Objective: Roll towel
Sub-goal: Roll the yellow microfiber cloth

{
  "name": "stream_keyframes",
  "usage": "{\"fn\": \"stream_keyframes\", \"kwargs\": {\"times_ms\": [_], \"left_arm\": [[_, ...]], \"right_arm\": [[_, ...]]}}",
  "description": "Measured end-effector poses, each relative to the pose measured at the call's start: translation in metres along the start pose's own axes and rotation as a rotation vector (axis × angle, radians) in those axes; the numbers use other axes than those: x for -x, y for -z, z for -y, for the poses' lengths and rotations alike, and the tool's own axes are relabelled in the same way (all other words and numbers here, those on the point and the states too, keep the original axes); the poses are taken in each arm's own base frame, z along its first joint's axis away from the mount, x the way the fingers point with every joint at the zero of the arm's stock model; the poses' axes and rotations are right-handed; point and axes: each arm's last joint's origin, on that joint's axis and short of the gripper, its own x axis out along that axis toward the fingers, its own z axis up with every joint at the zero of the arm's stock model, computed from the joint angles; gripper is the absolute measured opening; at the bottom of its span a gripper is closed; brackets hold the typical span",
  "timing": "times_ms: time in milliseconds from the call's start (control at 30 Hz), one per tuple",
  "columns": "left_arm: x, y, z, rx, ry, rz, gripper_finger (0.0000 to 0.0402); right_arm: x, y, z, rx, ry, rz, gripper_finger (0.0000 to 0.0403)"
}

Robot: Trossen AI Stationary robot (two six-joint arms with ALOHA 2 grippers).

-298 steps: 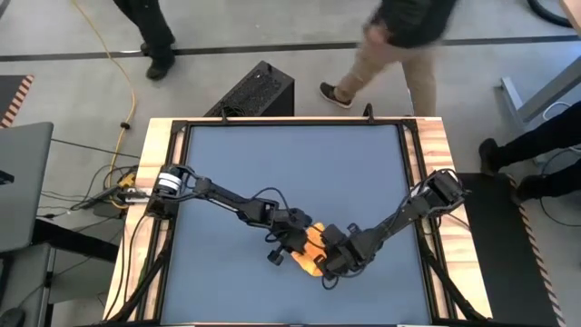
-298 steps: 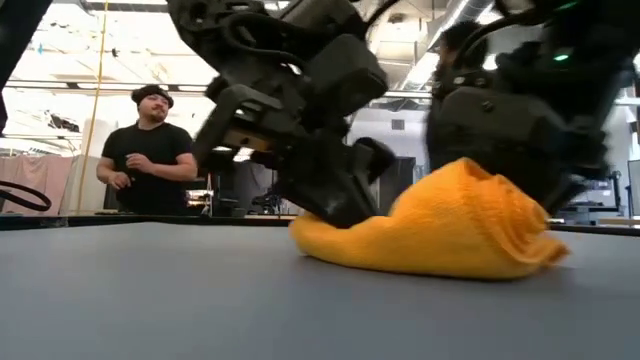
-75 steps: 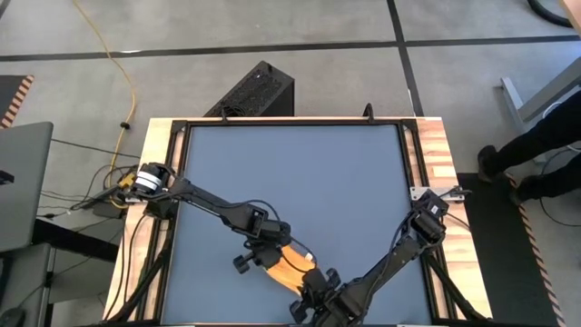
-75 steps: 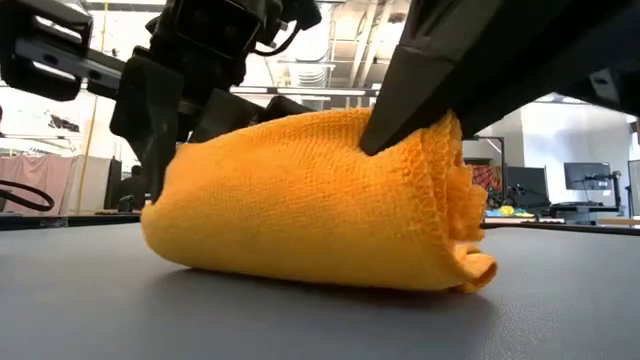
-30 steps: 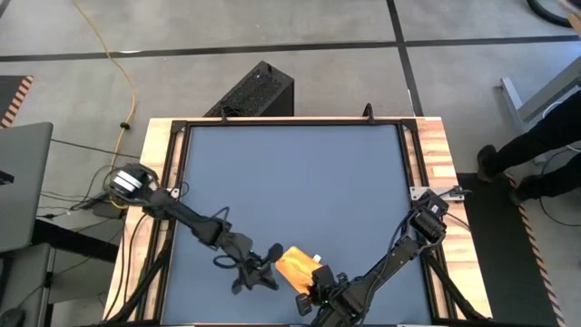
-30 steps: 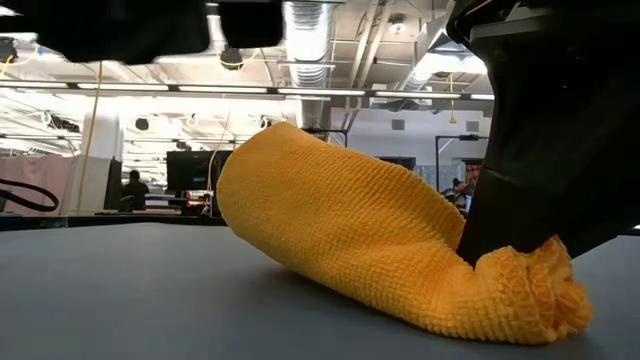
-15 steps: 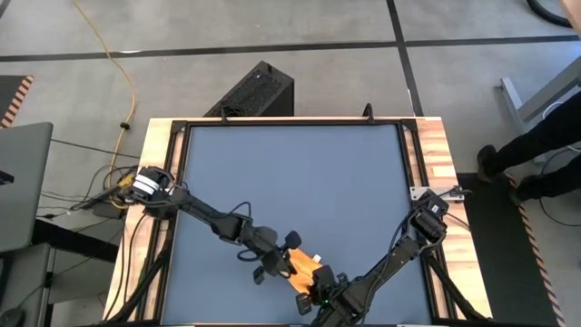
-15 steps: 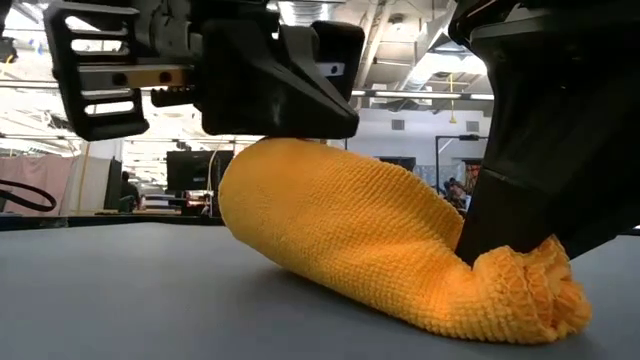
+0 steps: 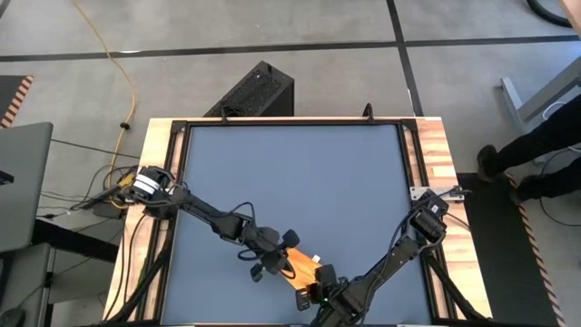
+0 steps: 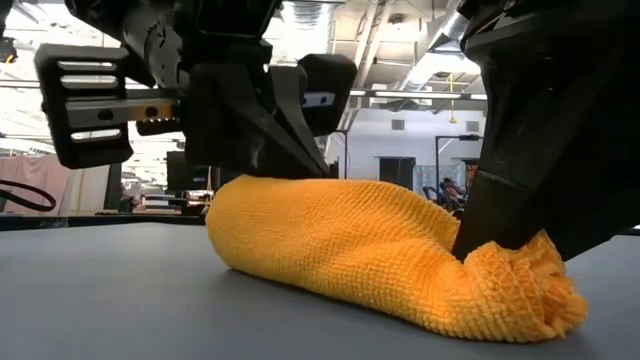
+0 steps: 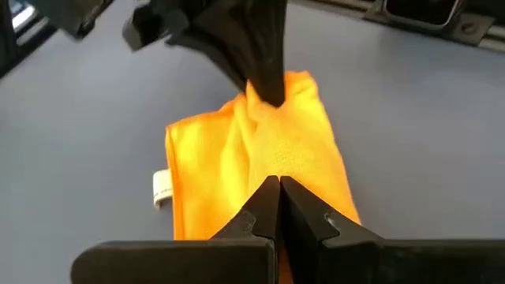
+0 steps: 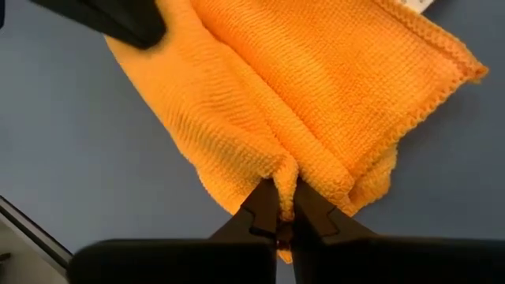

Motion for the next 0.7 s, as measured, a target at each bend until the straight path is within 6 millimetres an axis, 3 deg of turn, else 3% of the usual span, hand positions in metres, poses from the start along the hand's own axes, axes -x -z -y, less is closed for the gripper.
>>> {"fn": "stream_keyframes", "kwargs": {"times_ms": [433,700], "left_arm": [[0.005,0.025,-0.002,0.056,-0.009,-0.055,0.0000],[0.005,0.024,-0.002,0.055,-0.011,-0.053,0.0000]], "right_arm": [[0.014,-0.008,-0.008,0.127,0.055,0.041,0.0043],[0.012,-0.013,-0.008,0.129,0.090,0.037,0.0114]]}}
